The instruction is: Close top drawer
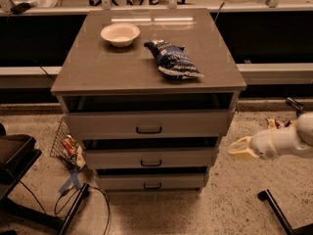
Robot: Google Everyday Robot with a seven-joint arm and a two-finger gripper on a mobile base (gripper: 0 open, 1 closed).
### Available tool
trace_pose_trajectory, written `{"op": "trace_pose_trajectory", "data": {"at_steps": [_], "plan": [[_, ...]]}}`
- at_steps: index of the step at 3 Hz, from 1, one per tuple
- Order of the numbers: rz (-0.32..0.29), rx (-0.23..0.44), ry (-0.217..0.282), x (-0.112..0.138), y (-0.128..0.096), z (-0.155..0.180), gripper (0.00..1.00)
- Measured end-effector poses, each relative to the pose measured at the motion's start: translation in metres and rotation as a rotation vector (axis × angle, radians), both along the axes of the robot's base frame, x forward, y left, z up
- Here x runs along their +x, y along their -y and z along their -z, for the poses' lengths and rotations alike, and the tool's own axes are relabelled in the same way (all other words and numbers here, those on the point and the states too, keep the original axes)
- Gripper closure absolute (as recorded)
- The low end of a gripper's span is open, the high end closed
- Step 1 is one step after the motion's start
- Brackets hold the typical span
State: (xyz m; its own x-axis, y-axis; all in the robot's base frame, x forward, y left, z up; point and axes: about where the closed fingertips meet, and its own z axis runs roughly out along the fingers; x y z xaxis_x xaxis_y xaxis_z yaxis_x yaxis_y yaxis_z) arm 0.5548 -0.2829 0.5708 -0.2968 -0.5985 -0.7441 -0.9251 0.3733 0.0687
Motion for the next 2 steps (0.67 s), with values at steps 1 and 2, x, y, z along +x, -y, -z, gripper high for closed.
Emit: {"op": "trace_pose_trajectory", "data": {"at_steps": [1,2], "plan": [[0.069,0.055,-0.069,-0.038,0.066,-0.01,1.0],[0.134,0.013,-0.081,-0.092,0.106,-0.06,1.0]]}}
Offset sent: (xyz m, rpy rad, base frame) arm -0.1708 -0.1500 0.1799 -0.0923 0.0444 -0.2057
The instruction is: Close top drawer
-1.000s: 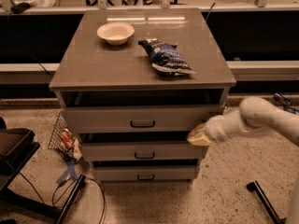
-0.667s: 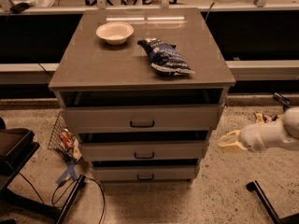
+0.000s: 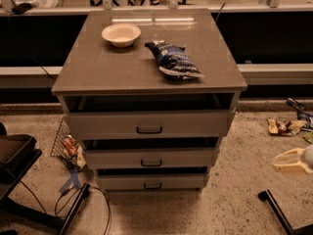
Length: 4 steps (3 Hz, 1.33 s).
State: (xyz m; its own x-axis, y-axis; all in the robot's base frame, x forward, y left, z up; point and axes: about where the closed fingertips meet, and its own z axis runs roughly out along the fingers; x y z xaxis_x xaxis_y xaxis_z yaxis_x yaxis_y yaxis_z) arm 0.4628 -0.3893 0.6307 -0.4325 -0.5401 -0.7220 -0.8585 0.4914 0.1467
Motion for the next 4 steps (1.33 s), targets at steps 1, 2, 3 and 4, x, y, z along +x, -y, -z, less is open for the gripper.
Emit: {"op": "trace_pose_trajectory", "data": {"at_steps": [1,2,3,4], "plan": [[-0.002,-0.065,0.06,-0.041,-0.001,-0.067,1.0],[-0.054,-0.111,0.199,-0.064,-0.024,-0.151,1.0],[-0.051,-0.137,0.219,-0.064,-0.026,-0.166,1.0],[0.009,-0.147,0.19,-0.069,-0.013,-0.156,1.0]]}}
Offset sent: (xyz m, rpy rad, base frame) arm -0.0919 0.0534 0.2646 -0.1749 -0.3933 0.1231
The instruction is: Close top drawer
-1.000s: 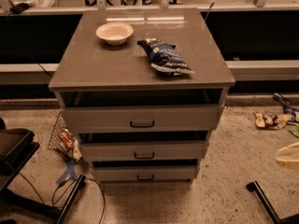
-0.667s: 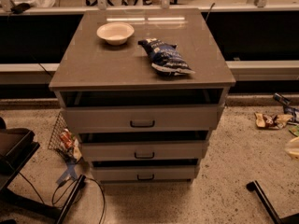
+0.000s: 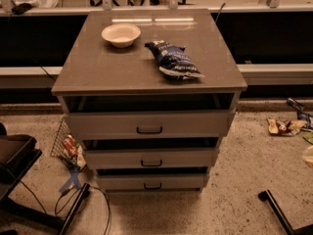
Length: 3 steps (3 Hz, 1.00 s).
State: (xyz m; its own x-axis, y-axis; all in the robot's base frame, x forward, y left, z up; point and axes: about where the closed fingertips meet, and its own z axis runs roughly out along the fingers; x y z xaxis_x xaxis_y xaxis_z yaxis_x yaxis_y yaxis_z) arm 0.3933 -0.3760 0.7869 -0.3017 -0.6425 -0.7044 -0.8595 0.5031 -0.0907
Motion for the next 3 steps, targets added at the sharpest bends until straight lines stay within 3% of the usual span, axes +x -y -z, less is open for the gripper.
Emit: {"op": "trace_pose_trajectory", "data": {"at_steps": [1,2,3], "plan": [[0.055,-0.03,0.034,-0.015,0.007,-0.021,1.0],[0.102,-0.075,0.138,-0.034,0.005,-0.069,1.0],[0.122,-0.084,0.196,-0.041,0.003,-0.094,1.0]]}}
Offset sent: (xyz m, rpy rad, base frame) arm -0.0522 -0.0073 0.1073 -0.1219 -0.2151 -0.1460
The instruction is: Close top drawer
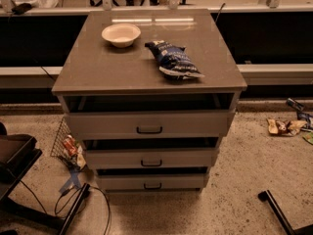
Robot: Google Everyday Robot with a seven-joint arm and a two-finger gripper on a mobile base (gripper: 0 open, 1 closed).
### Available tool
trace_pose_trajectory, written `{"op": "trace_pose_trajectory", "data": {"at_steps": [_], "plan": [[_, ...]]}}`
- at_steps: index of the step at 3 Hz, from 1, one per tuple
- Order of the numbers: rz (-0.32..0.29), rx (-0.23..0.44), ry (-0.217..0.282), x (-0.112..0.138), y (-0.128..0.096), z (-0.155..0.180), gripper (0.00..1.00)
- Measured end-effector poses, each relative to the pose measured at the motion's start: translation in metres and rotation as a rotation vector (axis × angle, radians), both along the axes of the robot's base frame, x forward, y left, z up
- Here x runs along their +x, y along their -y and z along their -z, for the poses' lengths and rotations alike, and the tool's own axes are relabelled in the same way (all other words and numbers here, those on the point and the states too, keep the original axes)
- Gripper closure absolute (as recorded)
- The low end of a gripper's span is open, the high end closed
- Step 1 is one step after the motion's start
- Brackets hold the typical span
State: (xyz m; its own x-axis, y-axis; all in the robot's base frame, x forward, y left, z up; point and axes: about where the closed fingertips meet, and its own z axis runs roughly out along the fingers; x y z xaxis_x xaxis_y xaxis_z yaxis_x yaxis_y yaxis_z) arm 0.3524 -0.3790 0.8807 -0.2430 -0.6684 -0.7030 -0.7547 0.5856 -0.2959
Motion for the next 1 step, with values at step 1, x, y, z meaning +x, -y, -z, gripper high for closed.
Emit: {"op": "trace_pose_trajectory", "data": {"at_steps": [1], "plan": [[0.001,0.0,0.003,-0.0005,-0.0003,-0.0016,1.0]]}}
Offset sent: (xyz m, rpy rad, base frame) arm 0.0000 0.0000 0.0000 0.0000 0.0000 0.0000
